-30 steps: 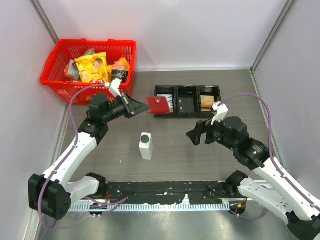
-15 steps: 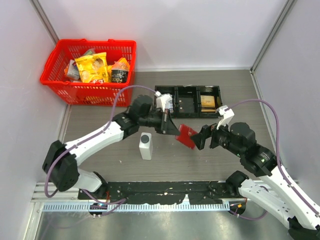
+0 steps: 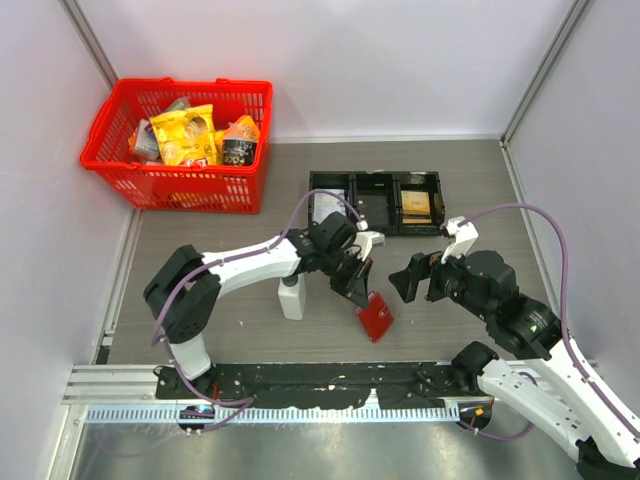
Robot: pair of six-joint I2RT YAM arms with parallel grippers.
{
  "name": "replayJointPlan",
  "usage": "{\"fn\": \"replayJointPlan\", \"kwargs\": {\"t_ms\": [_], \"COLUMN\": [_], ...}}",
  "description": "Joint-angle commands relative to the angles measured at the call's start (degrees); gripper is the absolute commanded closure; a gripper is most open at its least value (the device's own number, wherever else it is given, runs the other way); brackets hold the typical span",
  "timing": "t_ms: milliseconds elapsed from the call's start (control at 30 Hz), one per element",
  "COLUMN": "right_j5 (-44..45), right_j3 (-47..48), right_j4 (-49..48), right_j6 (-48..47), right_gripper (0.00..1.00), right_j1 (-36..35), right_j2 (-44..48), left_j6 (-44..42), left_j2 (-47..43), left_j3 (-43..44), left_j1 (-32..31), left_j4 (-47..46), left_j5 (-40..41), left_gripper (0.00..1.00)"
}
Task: Take the credit cards out of the card holder
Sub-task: Move the card holder to the center of the board.
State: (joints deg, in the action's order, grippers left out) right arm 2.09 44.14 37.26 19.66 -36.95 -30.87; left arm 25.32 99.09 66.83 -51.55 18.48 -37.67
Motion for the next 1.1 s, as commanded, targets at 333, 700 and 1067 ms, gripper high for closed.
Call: {"fn": "replayJointPlan", "kwargs": {"t_ms": [333,700,1067], "right_j5": [0.8,9.5,11.4], "right_j3": [-2.1,-3.4,-4.2], "right_j4": [1.9,1.8,1.6], "right_j6": [6.0,9.9,10.6], "right_gripper": [0.0,0.0,0.0], "right_j1": [-0.1,0.0,0.0], "right_j2": [-3.3,-3.1,-3.1], "left_j6": [-7.2,10.7,9.8], "left_j2": [-0.1,-8.6,0.4], "left_j3": [12.9,1.8,5.6], "left_j1": [0.2,-7.9,-13.3], "left_j4": [14.5,12.5,20.4], "left_j5": [25.5,47.9,56.6], "left_gripper": [0.25,0.01,0.0]}}
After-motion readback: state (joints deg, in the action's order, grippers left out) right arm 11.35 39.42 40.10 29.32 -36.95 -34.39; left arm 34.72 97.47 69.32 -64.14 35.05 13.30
